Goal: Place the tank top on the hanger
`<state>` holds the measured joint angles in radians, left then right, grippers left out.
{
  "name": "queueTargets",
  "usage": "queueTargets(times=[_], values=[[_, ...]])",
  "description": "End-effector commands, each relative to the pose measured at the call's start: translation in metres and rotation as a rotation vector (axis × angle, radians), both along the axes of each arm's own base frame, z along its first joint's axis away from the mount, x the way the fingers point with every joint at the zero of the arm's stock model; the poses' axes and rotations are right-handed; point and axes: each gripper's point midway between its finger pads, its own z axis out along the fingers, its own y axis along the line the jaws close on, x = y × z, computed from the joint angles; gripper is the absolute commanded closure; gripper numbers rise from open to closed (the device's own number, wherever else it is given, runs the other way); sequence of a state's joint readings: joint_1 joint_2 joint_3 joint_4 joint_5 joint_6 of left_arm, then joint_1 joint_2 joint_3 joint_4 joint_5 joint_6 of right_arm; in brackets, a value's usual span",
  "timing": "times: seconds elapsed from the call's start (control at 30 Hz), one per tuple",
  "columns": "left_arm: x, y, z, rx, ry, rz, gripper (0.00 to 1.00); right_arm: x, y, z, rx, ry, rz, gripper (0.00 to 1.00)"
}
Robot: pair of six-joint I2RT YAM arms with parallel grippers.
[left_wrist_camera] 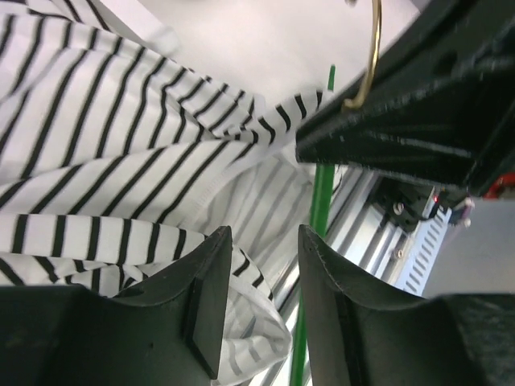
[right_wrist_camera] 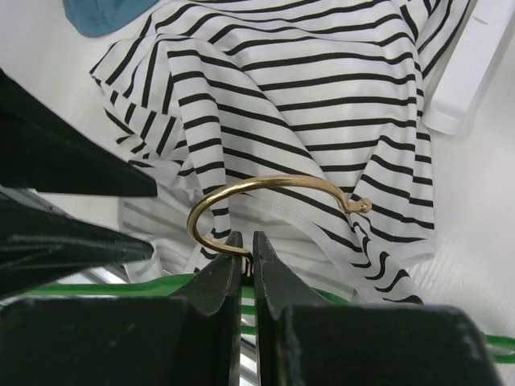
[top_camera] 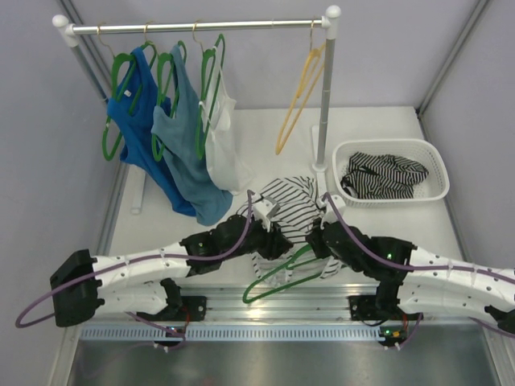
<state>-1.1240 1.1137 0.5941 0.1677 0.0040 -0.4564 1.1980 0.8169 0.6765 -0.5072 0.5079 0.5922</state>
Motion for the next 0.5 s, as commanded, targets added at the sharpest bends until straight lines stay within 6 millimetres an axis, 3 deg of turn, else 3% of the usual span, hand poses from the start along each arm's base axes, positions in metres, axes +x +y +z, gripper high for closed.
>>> queueTargets(times=[0.0,0.17,0.3,0.47], values=[[0.023,0.009,0.033,-0.034,-0.022,0.154,0.56,-0.006,0.014,0.015,0.065,-0.03,0.068,1.0],[0.021,0.03,0.016,0.041,0.073,0.239,0.54,-0.009,0.014,0.011,0.062,-0.029,0.086,1.0],[-0.003,0.025,0.002,0.073,0.18,0.14,0.53,-0.01,0.013,0.008,0.062,-0.023,0.084,1.0],[-0.034,0.016,-0.031,0.147,0.327,0.005,0.52,-0.009,0.013,0.01,0.07,-0.024,0.079,1.0]])
